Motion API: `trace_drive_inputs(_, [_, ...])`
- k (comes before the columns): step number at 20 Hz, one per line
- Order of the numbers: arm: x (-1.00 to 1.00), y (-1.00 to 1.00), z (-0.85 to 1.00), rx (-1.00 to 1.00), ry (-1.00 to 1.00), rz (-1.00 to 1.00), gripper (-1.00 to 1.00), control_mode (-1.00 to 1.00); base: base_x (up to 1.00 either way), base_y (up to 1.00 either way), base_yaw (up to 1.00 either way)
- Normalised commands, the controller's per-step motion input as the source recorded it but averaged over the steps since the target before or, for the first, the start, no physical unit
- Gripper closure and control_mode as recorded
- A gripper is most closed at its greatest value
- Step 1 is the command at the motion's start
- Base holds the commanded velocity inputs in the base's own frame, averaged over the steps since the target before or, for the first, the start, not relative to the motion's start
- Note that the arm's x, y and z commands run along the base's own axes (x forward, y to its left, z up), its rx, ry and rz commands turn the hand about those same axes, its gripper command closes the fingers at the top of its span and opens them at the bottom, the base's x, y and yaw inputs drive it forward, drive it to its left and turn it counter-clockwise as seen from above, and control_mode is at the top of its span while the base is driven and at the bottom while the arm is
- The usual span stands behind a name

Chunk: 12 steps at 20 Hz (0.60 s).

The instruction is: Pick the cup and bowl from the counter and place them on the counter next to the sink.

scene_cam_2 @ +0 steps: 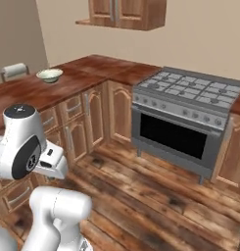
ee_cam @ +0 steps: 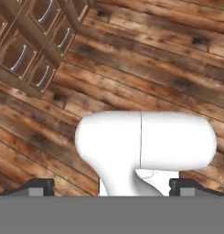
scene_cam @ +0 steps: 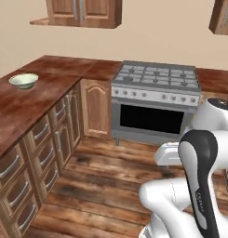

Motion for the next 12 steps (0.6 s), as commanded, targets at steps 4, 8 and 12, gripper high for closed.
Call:
trace_drive_inputs(4, [0.0,0.0,0.0,0.0,0.0,0.0,-1.0,1.0,1.0,0.02,0.2])
trace_drive_inputs(8, [0.0,0.0,0.0,0.0,0.0,0.0,-1.0,1.0,1.0,0.17,0.29])
trace_drive_inputs(12, [0.0,0.0,0.0,0.0,0.0,0.0,-1.0,1.0,1.0,0.22,0.36])
